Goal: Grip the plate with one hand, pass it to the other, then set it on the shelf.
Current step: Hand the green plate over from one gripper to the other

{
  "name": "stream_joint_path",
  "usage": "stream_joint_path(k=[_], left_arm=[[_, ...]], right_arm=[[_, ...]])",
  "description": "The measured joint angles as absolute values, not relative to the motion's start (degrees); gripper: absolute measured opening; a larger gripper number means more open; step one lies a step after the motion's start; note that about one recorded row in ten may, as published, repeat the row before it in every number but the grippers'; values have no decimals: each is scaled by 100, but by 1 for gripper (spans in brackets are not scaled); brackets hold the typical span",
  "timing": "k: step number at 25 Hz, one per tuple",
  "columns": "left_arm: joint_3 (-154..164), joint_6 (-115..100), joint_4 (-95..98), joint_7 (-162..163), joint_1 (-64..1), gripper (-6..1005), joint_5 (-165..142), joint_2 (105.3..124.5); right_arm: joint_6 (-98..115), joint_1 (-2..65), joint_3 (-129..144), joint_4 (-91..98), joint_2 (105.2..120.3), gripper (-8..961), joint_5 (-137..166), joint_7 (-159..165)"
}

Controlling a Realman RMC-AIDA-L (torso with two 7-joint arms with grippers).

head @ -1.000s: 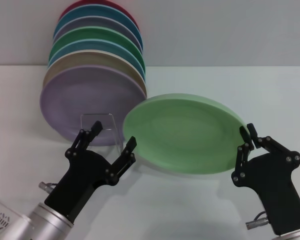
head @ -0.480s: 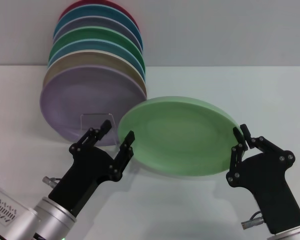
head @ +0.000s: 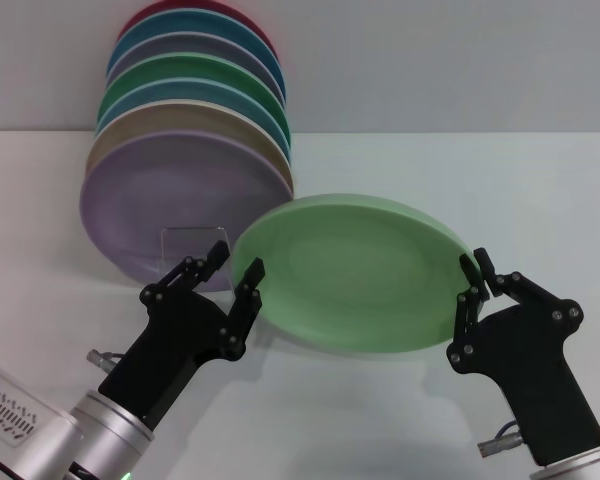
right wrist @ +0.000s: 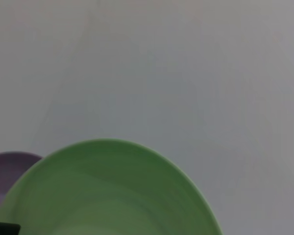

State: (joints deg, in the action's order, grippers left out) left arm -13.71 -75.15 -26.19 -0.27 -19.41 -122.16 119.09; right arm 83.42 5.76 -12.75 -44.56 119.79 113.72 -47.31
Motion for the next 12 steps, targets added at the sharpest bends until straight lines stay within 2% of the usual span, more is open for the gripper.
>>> stream_joint_path(k=[3, 8, 12], left_arm=[[-1371, -7502, -2611, -27, -1943, 439, -12216, 11909], [-1371, -7495, -2607, -27, -1943, 270, -12217, 11909], [-1371, -7484, -2602, -24, -1942, 216, -12216, 11909]], right_arm=[[8339, 588, -1274, -4456, 11979, 23, 11367, -4729], [8338, 596, -1274, -4456, 11979, 25, 11342, -4726], [8338, 598, -1274, -4456, 11979, 26, 11335, -4727]])
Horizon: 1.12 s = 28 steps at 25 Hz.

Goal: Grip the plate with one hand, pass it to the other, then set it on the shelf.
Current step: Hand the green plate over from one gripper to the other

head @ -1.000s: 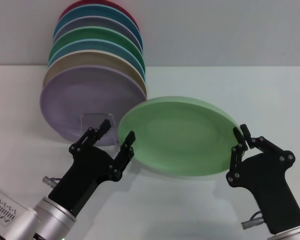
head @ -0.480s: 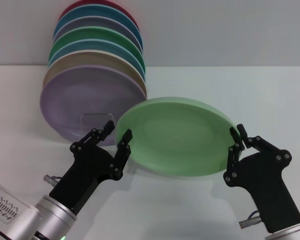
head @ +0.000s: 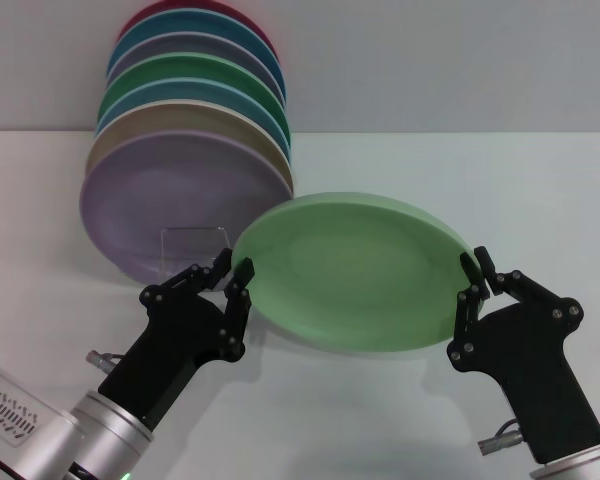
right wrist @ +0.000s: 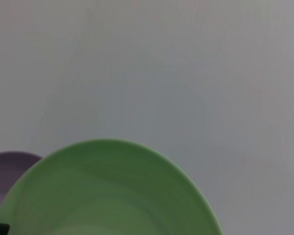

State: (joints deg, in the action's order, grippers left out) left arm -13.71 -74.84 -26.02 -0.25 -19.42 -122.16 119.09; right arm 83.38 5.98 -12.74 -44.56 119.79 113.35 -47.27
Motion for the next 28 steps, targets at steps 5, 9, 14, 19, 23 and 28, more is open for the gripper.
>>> stream_joint_path(k=[5, 9, 14, 19, 23, 28], left_arm=[[-1371, -7478, -2592, -21, -1942, 158, -12216, 11909], [-1371, -7461, -2592, -7, -1948, 116, -12217, 11909], [-1371, -7458, -2592, 25, -1960, 105, -12217, 11909], [-1371, -7458, -2592, 40, -1966, 88, -12214, 11904], [-1372, -7457, -2592, 41, -1971, 59, -12211, 11897], [-1371, -7458, -2576, 21, -1975, 30, -12209, 11893]], right_arm=[[8335, 598, -1274, -4456, 11980, 27, 11332, -4730], [8293, 602, -1275, -4457, 11987, 28, 11328, -4736], [8275, 605, -1274, -4466, 11988, 29, 11328, -4748], [8255, 615, -1275, -4471, 11989, 30, 11321, -4751], [8228, 635, -1277, -4473, 11988, 31, 11317, -4760], [8194, 659, -1277, -4474, 11983, 33, 11315, -4765]])
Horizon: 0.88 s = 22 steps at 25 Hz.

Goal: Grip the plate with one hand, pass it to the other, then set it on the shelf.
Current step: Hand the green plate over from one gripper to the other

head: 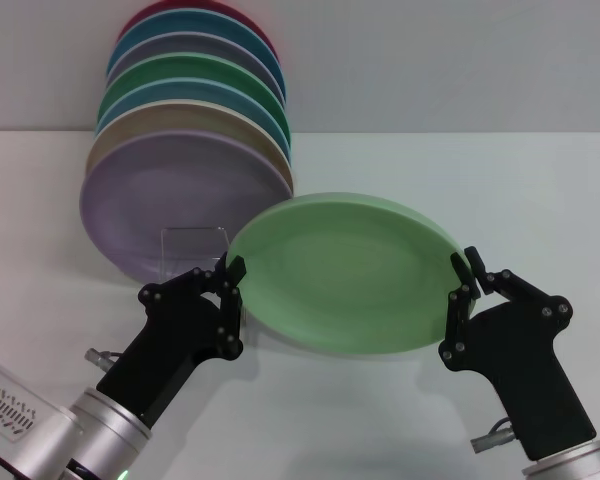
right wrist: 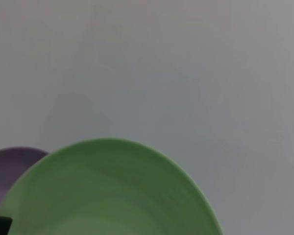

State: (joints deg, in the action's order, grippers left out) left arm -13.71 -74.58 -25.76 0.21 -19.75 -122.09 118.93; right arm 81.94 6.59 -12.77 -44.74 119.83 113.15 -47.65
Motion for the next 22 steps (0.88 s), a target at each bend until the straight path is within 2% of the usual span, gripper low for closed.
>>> stream_joint_path(k=[14, 22], left_arm=[[-1591, -7660, -2525, -21, -1863, 40, -12207, 11890], [-1743, -7993, -2443, -24, -1698, 46, -12210, 11870]], right_arm=[[8218, 767, -1057, -4396, 11936, 36, 11363, -4772], [8641, 677, -1038, -4382, 11931, 338, 11343, -4772]])
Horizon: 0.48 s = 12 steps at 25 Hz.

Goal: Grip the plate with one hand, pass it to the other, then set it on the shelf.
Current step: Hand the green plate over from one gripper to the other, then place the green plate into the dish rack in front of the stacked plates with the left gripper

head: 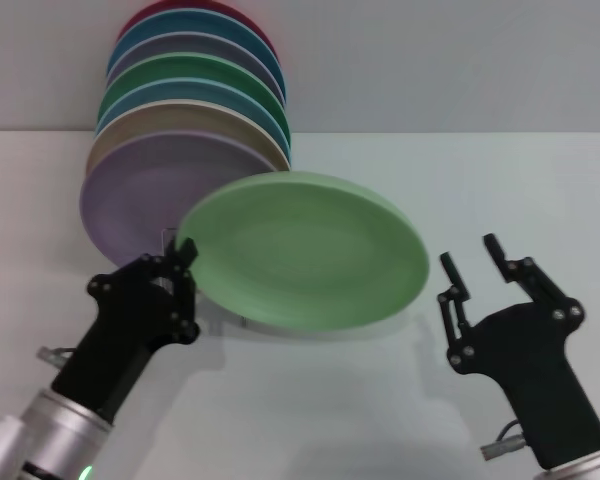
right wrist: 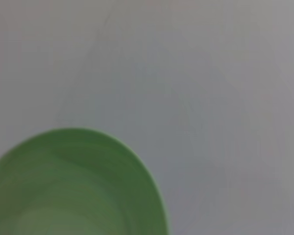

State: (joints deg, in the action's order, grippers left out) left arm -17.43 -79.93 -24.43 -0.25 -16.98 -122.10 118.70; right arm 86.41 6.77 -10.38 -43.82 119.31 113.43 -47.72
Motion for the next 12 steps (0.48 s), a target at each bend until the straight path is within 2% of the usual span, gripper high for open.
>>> stream_joint_path(k=[8, 12], left_arm=[[-1969, -8878, -2313, 13, -1447, 52, -12213, 11833], [-2165, -9472, -2157, 41, -1404, 55, -12223, 11820]], right_arm=[[8903, 592, -870, -4087, 11933, 338, 11327, -4703], [8658, 767, -906, -3987, 11943, 338, 11198, -4586]])
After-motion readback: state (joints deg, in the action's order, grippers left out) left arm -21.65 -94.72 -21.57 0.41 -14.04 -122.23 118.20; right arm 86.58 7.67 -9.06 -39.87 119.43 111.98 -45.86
